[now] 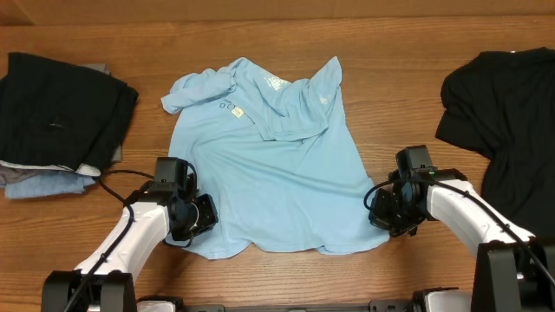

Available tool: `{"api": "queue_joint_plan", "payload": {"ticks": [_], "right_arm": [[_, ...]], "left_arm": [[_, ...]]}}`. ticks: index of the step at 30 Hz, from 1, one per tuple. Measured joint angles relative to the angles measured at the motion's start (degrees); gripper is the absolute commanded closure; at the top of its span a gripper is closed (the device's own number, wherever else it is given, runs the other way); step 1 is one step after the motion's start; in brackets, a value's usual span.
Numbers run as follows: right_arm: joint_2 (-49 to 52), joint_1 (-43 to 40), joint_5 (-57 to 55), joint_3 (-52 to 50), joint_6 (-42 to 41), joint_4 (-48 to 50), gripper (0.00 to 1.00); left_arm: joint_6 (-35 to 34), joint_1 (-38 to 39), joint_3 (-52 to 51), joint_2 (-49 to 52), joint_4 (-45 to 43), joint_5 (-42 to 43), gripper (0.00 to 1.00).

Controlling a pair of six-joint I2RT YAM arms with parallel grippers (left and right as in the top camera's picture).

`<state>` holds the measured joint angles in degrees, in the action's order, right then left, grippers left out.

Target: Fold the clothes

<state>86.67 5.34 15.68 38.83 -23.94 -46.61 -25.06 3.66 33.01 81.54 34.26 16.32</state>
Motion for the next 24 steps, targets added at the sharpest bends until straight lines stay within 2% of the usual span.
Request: {"api": "queue_joint_plan", "payload": {"ticks": [1, 4, 7, 13, 20, 21, 24], "right_arm": [[0.0, 0.0, 0.0, 0.0, -1.1, 0.0, 0.96], [0.0, 0.0, 0.0, 0.0, -3.9, -3.7, 0.96], [0.0, 0.0, 0.0, -0.5, -5.1, -8.5, 0.96], [0.0, 0.0, -0.6, -0.7, -5.4, -11.3, 0.96], [0.0, 0.0, -3.3, -0.7, -5.4, -11.4, 0.96], [0.0, 0.0, -3.7, -0.6, -5.4, -11.6, 0.96], [0.0, 0.0, -4.5, 1.1, -5.4, -13.5, 0.96]], "left_arm": [[-0.4, 0.0, 0.0, 0.0, 0.2, 0.0, 0.88], [-1.2, 0.0, 0.1, 0.0, 1.9, 2.2, 0.85], [-1.4, 0.0, -0.3, 0.6, 5.4, 6.8, 0.86], [0.7, 0.0, -1.1, 1.2, 9.4, 9.6, 0.89], [3.4, 0.0, -1.3, 1.4, 13.6, 8.5, 0.92], [3.7, 0.0, -1.2, 1.4, 15.1, 7.7, 0.96], [4.5, 0.0, 0.3, 1.8, 20.1, 4.6, 0.96]]}}
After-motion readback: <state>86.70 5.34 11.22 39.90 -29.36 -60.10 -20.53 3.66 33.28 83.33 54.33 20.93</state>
